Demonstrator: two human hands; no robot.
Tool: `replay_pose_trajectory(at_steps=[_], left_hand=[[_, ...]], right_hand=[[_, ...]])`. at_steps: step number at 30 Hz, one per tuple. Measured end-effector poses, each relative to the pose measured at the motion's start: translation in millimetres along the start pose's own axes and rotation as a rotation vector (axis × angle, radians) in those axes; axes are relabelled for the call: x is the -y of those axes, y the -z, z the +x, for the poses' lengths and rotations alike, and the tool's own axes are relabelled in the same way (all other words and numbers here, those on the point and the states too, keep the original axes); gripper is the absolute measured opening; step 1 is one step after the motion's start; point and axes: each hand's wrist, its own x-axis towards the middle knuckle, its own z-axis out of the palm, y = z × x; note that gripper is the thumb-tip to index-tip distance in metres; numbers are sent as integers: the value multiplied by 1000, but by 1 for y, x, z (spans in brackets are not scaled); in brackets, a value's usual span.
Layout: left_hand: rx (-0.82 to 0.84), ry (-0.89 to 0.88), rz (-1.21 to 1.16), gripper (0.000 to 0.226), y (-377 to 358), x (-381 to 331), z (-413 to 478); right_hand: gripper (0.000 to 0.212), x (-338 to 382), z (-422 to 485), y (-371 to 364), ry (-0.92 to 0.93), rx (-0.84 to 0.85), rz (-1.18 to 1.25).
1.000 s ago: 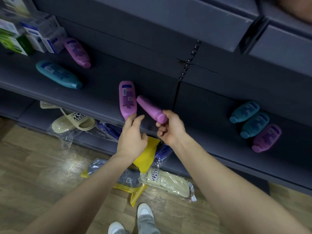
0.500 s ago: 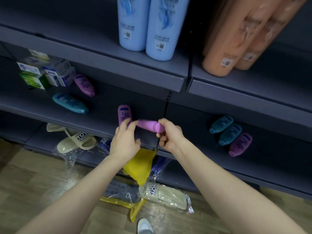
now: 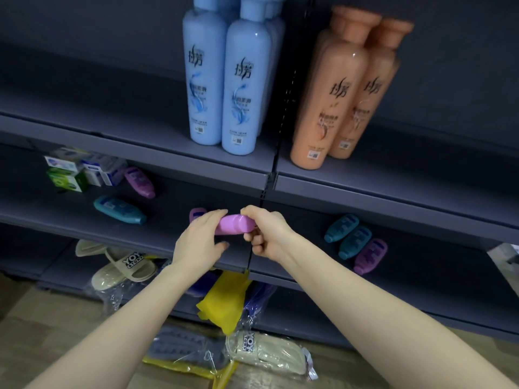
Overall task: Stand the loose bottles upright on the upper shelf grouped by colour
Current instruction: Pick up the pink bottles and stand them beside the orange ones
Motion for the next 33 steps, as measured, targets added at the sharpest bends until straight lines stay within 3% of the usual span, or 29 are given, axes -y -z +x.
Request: replay_pose_trajectory(at_steps=[12,23,33], left_hand=[[-69,-144,-16,35,56,-29,-15],[-64,-238,-10,40,82,-68,-16],[-38,-210,-118,40,79,-124,-14]], right_hand=[[20,41,-58,5,72,27,-79],[26,66,-96,30,152,35,-117],[42,62,-113,81,255,105,72]])
